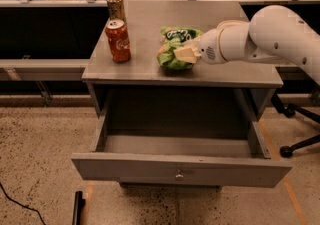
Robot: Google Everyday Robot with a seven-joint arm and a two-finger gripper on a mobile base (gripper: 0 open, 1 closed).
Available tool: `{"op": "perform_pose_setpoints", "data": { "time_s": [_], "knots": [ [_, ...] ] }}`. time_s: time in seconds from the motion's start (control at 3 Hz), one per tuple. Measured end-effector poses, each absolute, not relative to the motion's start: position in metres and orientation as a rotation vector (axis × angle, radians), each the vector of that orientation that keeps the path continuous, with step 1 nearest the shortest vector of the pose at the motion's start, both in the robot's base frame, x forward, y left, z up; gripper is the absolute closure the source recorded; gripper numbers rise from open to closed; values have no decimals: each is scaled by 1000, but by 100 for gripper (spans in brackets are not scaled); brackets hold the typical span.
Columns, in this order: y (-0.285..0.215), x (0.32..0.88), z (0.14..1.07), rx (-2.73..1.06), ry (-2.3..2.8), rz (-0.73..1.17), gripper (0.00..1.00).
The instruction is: Place green rice chip bag into top drawer
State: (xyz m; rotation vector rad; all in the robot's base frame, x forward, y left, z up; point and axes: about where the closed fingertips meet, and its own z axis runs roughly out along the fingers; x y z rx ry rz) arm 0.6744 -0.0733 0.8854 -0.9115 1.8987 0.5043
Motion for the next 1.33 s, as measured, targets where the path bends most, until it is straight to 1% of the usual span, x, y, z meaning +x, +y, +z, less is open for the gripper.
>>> {"op": "perform_pose_setpoints", "data": {
  "time_s": [0.33, 1.33],
  "knots": [
    [-70, 636, 889, -871, 1936, 531, 100],
    [-62, 494, 876, -668, 2139, 611, 100]
  ]
}}
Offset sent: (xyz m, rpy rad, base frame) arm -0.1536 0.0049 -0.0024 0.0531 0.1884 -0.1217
